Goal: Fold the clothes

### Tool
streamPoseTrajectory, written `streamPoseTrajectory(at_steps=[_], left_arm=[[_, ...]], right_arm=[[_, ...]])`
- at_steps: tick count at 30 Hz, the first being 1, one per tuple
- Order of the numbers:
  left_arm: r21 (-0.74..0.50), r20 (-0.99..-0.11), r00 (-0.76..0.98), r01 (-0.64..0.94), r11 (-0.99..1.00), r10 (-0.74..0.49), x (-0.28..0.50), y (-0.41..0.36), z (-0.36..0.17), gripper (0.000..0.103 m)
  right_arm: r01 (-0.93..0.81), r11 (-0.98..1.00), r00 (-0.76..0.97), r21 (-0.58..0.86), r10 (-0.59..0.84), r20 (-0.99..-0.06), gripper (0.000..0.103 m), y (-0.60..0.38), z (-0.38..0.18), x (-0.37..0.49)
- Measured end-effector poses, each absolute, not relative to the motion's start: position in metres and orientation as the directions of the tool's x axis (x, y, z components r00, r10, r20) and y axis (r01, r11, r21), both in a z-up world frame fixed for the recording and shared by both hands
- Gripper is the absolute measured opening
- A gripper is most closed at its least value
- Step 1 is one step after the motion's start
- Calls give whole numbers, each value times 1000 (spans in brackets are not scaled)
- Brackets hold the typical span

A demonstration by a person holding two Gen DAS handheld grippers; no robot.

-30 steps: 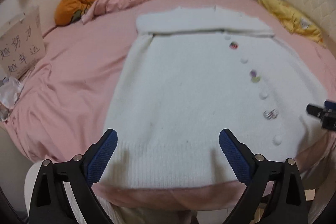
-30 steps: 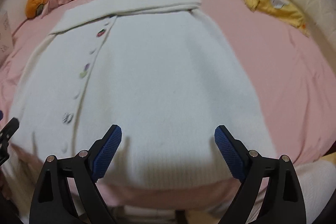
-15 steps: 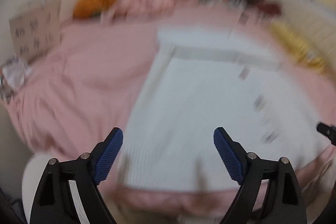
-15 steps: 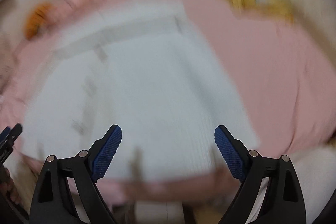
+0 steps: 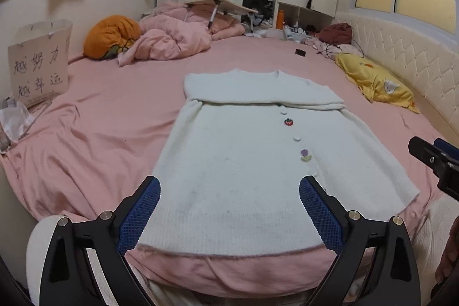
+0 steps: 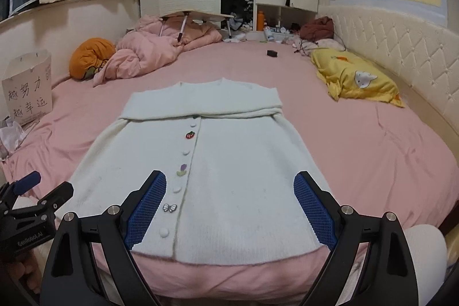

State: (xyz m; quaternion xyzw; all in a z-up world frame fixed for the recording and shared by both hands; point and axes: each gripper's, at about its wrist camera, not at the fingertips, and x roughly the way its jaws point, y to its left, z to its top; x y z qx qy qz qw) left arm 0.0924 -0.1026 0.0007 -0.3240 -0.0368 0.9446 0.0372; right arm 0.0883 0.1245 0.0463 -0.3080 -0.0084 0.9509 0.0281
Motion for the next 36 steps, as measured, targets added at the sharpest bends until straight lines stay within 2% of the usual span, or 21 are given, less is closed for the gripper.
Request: streamPoseTrajectory(at_steps=[23, 30, 36], left_arm=[[-68, -661, -745, -67, -995, 95, 61, -114, -18, 98], [-81, -673, -722, -146, -986, 162, -18, -88, -11, 98], [-90, -698, -665, -285, -954, 264, -140, 11, 16, 98]], right_arm=[[-63, -998, -791, 29, 32, -611, 91, 139, 31, 68], [-89, -990, -771, 111, -2, -637, 91, 156, 18, 53], [-121, -972, -764, 200, -38, -644, 91, 175, 7, 38]])
